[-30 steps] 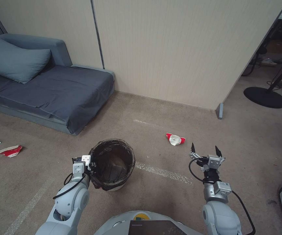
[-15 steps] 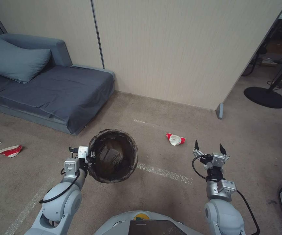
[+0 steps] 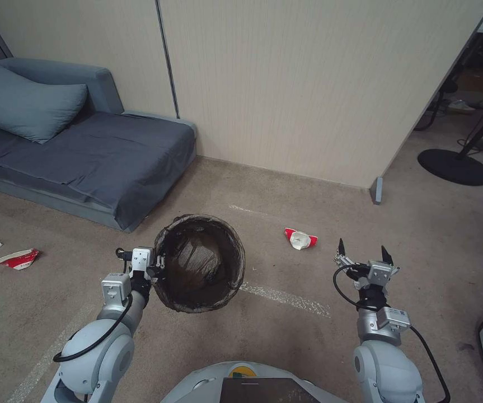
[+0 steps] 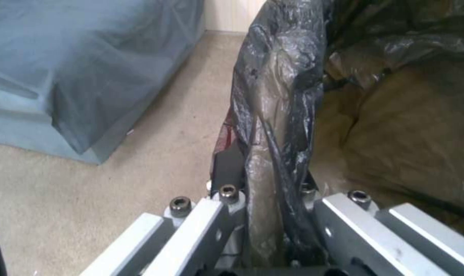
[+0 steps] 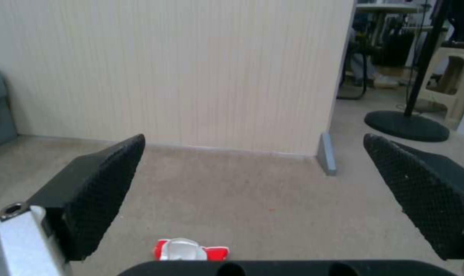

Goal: Pick up the trash bin, then pick up the garbage from the floor and place it into the trash bin.

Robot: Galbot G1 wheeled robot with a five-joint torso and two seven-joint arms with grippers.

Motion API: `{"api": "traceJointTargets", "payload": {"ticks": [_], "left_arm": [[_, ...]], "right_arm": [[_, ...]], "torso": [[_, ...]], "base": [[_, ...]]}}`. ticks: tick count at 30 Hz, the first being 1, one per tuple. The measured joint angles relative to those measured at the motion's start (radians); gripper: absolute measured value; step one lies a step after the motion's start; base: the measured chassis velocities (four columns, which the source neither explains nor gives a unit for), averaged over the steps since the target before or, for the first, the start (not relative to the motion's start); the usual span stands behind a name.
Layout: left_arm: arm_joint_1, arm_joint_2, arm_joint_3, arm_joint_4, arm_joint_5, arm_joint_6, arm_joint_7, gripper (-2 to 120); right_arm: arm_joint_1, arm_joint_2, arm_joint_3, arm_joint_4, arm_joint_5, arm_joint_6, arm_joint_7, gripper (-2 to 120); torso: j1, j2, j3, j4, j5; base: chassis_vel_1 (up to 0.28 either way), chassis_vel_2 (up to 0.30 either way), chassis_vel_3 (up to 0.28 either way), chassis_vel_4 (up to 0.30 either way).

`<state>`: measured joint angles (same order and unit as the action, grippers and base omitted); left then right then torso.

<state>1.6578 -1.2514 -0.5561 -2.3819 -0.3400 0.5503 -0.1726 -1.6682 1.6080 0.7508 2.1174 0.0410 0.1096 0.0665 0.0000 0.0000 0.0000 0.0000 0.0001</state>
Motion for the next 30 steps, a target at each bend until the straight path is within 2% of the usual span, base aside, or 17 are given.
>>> {"api": "traceJointTargets", "payload": {"ticks": [17, 30], "left_arm": [[0.007, -0.015, 0.006, 0.004, 0.015, 0.005, -0.007, 3], [0.004, -0.015, 0.009, 0.011, 0.015, 0.007, -0.006, 3]], "right_arm": [[-0.004, 0.000, 0.012, 0.014, 0.000, 0.004, -0.001, 100], [-0.005, 0.000, 0.011, 0.011, 0.000, 0.009, -0.001, 100]], "torso": [[0.000, 0.000, 0.000, 0.0000, 0.0000], [0.000, 0.000, 0.000, 0.0001, -0.0001]], "base": [[-0.005, 0.007, 0.007, -0.004], [-0.121, 0.112, 0.115, -0.114]]}}
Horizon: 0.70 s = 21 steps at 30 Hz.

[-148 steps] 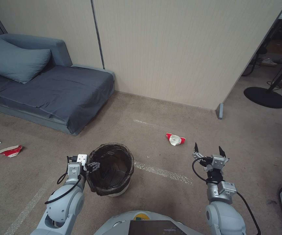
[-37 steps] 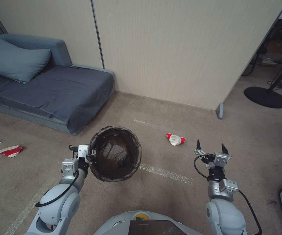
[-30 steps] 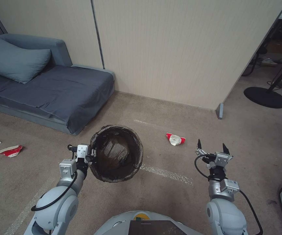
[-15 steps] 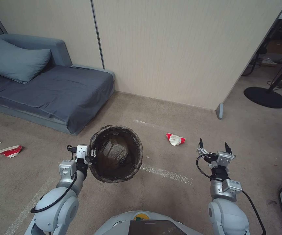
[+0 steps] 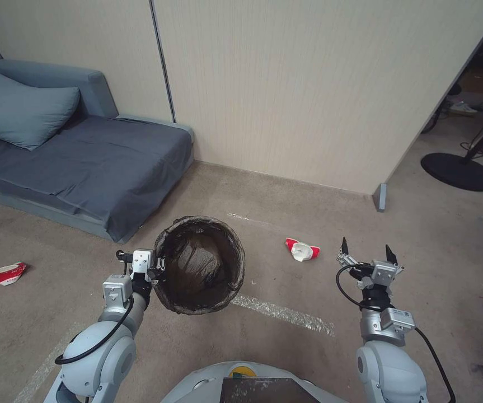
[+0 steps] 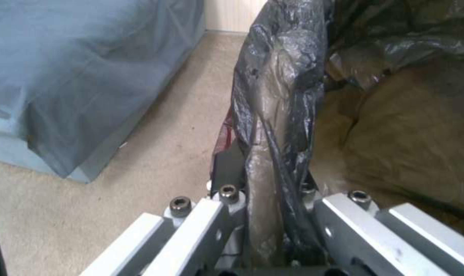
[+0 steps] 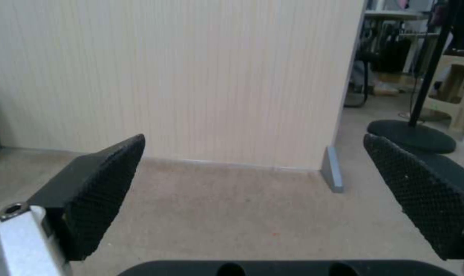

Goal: Pick up the trash bin, then pick up the garbage from the floor and place it into the trash bin.

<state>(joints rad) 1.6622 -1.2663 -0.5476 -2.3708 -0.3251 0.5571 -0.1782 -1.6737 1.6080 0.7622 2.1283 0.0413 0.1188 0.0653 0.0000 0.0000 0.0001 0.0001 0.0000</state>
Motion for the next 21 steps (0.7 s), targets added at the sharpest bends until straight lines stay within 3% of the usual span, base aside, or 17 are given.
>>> {"api": "traceJointTargets", "payload": {"ticks": [21], "left_arm": [[-0.002, -0.001, 0.001, 0.003, 0.004, 0.000, 0.004, 3]], "right_arm": [[0.002, 0.000, -0.004, -0.006, 0.001, 0.001, -0.002, 100]], "torso": [[0.000, 0.000, 0.000, 0.0000, 0.0001]], "base": [[-0.113, 0.107, 0.105, -0.107]]}}
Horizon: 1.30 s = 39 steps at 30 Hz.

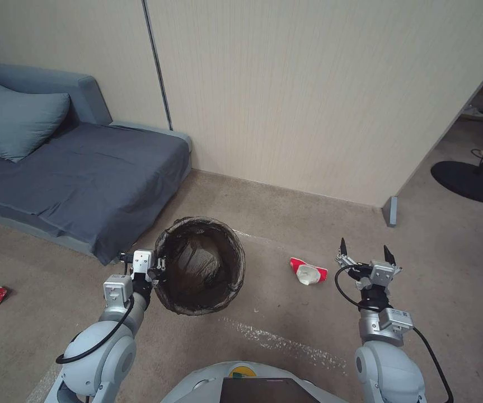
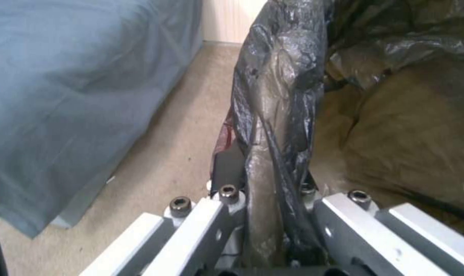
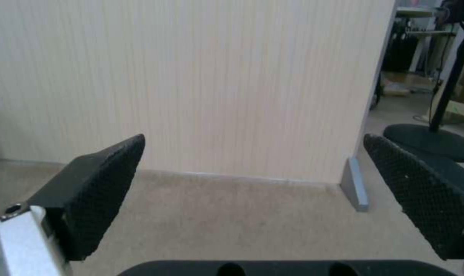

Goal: Pick up the trash bin, then pick up the garbage from the floor and place it into the trash bin.

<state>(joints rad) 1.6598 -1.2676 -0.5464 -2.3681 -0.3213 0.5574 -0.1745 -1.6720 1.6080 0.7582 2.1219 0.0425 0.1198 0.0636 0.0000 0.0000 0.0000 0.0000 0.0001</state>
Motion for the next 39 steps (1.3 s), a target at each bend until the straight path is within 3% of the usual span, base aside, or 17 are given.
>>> {"api": "traceJointTargets", "payload": {"ticks": [13, 17, 20, 26, 29, 39], "left_arm": [[0.003, 0.000, -0.001, -0.012, 0.002, 0.000, -0.001, 3], [0.007, 0.006, -0.001, -0.023, -0.001, 0.001, -0.004, 3], [0.011, 0.020, -0.001, -0.040, -0.006, 0.006, -0.006, 3], [0.019, 0.025, 0.000, -0.053, -0.009, 0.008, -0.006, 3], [0.021, 0.034, -0.002, -0.063, -0.015, 0.011, -0.008, 3], [0.035, 0.042, -0.009, -0.076, -0.016, 0.013, -0.014, 3]], "right_arm": [[0.013, -0.022, -0.009, -0.002, 0.012, -0.054, -0.012, 100], [0.032, -0.110, -0.013, -0.012, 0.073, -0.111, -0.032, 100], [0.055, -0.257, -0.013, -0.059, 0.177, -0.176, -0.058, 100], [0.084, -0.382, -0.010, -0.128, 0.297, -0.218, -0.089, 100], [0.111, -0.498, -0.019, -0.184, 0.362, -0.254, -0.109, 100], [0.184, -0.678, -0.099, -0.331, 0.451, -0.326, -0.212, 100]], "torso": [[0.000, 0.000, 0.000, -0.0003, -0.0001], [0.000, 0.000, 0.000, 0.0002, 0.0001], [0.000, 0.000, 0.000, 0.0002, 0.0003], [0.000, 0.000, 0.000, -0.0001, 0.0005], [0.000, 0.000, 0.000, 0.0001, 0.0005], [0.000, 0.000, 0.000, 0.0004, 0.0004]], "base": [[-0.083, 0.060, 0.069, -0.074], [0.000, 0.000, 0.000, 0.000], [0.000, 0.000, 0.000, 0.000], [0.000, 0.000, 0.000, 0.000], [0.000, 0.000, 0.000, 0.000], [0.000, 0.000, 0.000, 0.000]]}}
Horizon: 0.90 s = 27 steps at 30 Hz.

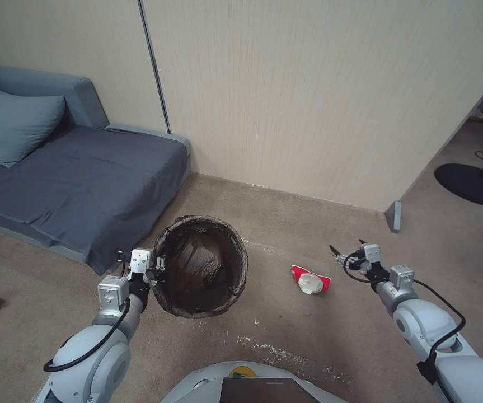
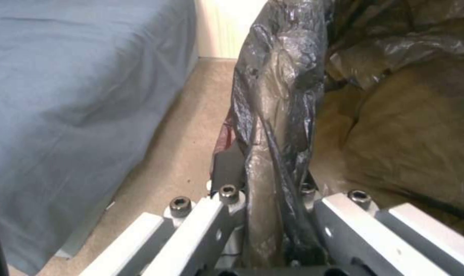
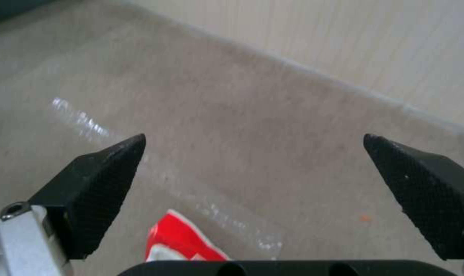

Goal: Pick up the trash bin, then pick up the garbage from the floor and place it into the trash bin.

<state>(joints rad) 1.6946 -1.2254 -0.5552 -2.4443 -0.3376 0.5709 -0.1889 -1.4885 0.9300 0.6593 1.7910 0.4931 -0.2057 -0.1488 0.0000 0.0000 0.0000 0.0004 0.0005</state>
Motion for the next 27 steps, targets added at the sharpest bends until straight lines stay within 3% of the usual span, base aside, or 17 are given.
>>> {"api": "traceJointTargets", "payload": {"ticks": [11, 27], "left_arm": [[0.003, 0.000, 0.000, -0.014, -0.006, 0.009, -0.007, 3], [0.002, 0.005, -0.001, -0.014, -0.007, 0.010, -0.009, 3]], "right_arm": [[0.120, -0.065, -0.143, -0.189, 0.016, -0.041, -0.082, 100], [0.271, -0.088, -0.321, -0.338, 0.021, -0.078, -0.139, 100]], "torso": [[0.000, 0.000, 0.000, -0.0004, -0.0003], [0.000, 0.000, 0.000, -0.0004, -0.0006]], "base": [[0.000, 0.000, 0.000, 0.000], [0.000, 0.000, 0.000, 0.000]]}}
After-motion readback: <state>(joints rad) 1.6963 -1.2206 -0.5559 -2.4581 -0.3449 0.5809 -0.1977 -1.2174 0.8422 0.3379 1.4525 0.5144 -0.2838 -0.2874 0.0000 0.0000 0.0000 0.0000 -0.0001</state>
